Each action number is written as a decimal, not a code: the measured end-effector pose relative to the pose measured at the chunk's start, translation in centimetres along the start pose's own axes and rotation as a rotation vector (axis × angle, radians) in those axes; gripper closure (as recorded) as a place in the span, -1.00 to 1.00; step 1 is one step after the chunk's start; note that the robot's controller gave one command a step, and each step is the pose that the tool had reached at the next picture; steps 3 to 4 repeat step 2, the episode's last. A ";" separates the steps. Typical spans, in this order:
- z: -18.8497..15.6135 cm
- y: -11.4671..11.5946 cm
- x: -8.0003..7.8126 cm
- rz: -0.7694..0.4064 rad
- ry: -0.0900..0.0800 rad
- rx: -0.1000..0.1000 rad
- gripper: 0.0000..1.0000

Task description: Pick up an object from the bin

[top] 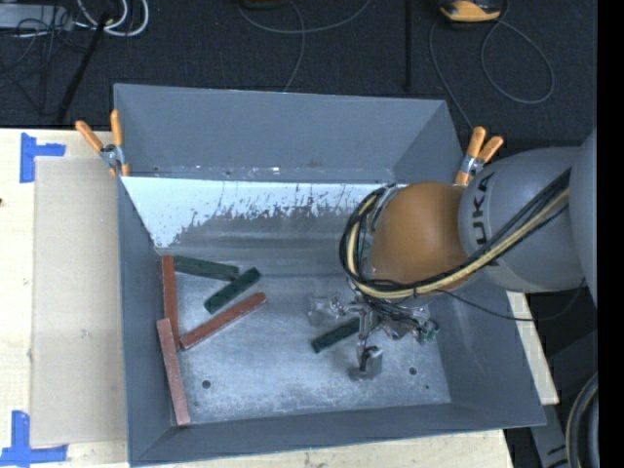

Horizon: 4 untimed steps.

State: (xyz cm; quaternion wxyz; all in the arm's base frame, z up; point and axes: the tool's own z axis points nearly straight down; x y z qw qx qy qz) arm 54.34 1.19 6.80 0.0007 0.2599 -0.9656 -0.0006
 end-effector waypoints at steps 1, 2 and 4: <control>-0.1 0.0 0.0 -0.001 -0.001 0.001 1.00; -11.4 0.0 -0.3 0.002 -0.008 0.005 1.00; -11.4 0.0 -0.3 0.002 -0.008 0.005 1.00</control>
Offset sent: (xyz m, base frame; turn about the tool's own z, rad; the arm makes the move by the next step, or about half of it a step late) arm 0.0000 0.0000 0.0000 0.0000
